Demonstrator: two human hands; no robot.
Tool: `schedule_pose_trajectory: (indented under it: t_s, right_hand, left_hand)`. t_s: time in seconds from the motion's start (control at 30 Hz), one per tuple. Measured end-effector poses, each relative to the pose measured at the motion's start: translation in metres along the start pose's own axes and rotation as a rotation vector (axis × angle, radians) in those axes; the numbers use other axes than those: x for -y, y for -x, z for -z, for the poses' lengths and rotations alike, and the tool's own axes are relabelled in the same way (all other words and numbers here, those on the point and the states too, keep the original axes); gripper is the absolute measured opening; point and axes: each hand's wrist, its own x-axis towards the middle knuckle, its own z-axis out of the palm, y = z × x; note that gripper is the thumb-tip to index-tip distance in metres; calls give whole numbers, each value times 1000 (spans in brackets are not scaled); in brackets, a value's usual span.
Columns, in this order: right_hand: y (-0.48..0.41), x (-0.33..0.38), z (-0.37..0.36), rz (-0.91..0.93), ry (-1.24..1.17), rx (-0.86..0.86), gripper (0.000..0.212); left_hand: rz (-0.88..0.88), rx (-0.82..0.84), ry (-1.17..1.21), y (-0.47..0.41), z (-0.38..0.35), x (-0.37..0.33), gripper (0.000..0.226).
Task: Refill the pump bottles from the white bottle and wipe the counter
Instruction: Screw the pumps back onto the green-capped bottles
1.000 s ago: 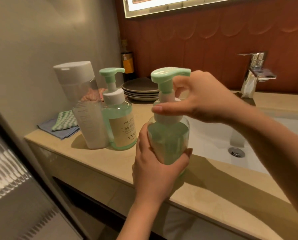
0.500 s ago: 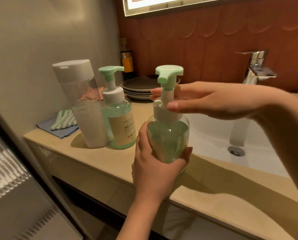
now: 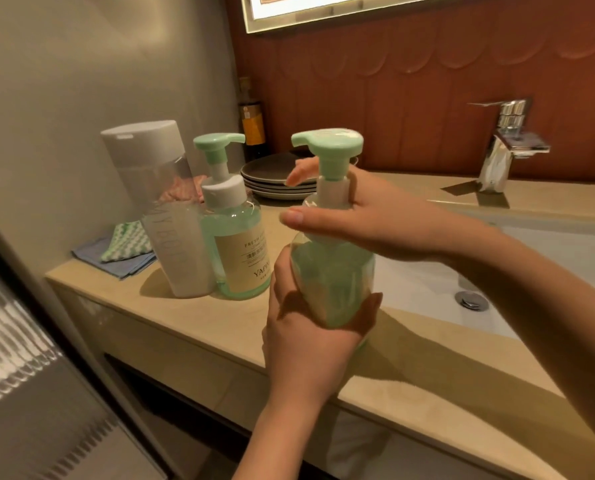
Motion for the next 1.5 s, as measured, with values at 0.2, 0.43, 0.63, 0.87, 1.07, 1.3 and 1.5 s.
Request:
schedule_pose_trajectory:
  t_s: [0.2, 0.43, 0.63, 0.87, 1.07, 1.3, 1.5]
  right_hand:
    - [14, -6, 30, -43, -156, 358, 39]
    - [10, -2, 43, 34, 213, 141, 52]
    - [2, 0, 13, 63, 404, -170, 74]
    - [0, -7, 4, 9, -81, 94, 74]
    - [13, -9, 39, -33, 8, 350, 58]
    - [9, 3, 30, 35, 329, -80, 59]
    - [1, 0, -4, -2, 177, -151, 49]
  left_hand:
    - [-3, 31, 19, 0, 1, 0, 96]
    - [-10, 20, 4, 0, 1, 0, 93]
    - [-2, 24, 12, 0, 1, -1, 95]
    - [-19, 8, -8, 0, -1, 1, 95]
    - [-48, 17, -9, 0, -1, 1, 93]
    - [-4, 25, 3, 0, 1, 0, 96]
    - [-39, 4, -3, 0, 1, -2, 92]
